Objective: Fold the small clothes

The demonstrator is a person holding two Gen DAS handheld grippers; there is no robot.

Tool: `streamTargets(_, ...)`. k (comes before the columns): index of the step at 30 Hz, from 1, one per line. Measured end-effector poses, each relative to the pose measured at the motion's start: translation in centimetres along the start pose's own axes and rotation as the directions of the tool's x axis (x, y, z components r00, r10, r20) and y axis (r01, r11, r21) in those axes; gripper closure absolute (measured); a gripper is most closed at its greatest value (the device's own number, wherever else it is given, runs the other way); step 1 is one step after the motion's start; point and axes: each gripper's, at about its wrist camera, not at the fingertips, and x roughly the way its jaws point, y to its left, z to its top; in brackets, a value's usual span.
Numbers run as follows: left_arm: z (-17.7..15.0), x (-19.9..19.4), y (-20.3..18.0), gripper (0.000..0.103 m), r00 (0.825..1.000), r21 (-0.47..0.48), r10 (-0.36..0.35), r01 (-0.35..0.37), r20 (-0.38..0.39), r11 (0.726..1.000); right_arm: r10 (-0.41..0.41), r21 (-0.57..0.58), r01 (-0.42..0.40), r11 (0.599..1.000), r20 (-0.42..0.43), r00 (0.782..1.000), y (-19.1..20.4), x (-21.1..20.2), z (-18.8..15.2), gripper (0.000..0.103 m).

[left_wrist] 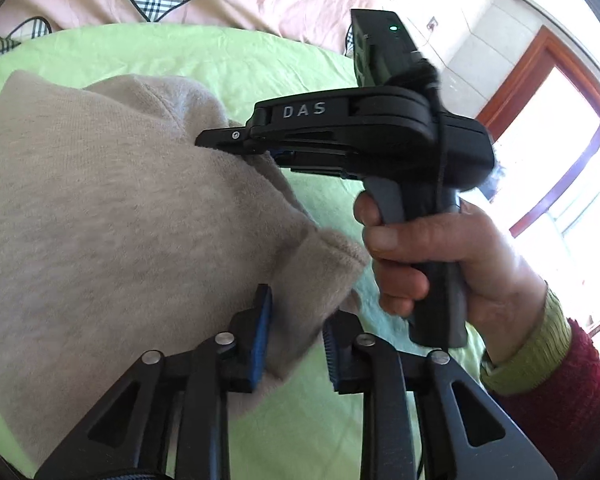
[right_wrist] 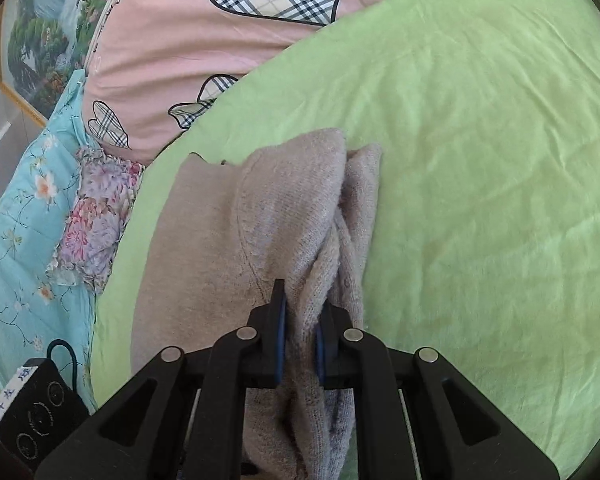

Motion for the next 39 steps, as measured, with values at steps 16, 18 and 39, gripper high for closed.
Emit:
streamTargets(16, -1.2, -8.2, 8.1, 0.04, 0.983, -0.164, 0.173, -0.16, 0.066, 0.973, -0.081, -0.012, 0.081, 0.997, 0.035, 0.996, 1.2, -3.7, -2.8, 0.043)
streamTargets(18, -0.8, -8.0, 9.9, 0.038, 0.979, -0.209, 0.198, -0.184, 0.052, 0.961, -0.042, 0.005, 0.042, 0.999, 0.033, 0.999, 1.0, -3.9, -3.0, 0.032)
streamTargets(39, 5.2, -0.8, 19.8, 0.044, 0.999, -0.413, -0.014, 0.028, 0.038, 0.91, 0.086, 0.073, -0.08, 0.994, -0.08, 0.993, -0.1, 2.7, -0.9, 0.052)
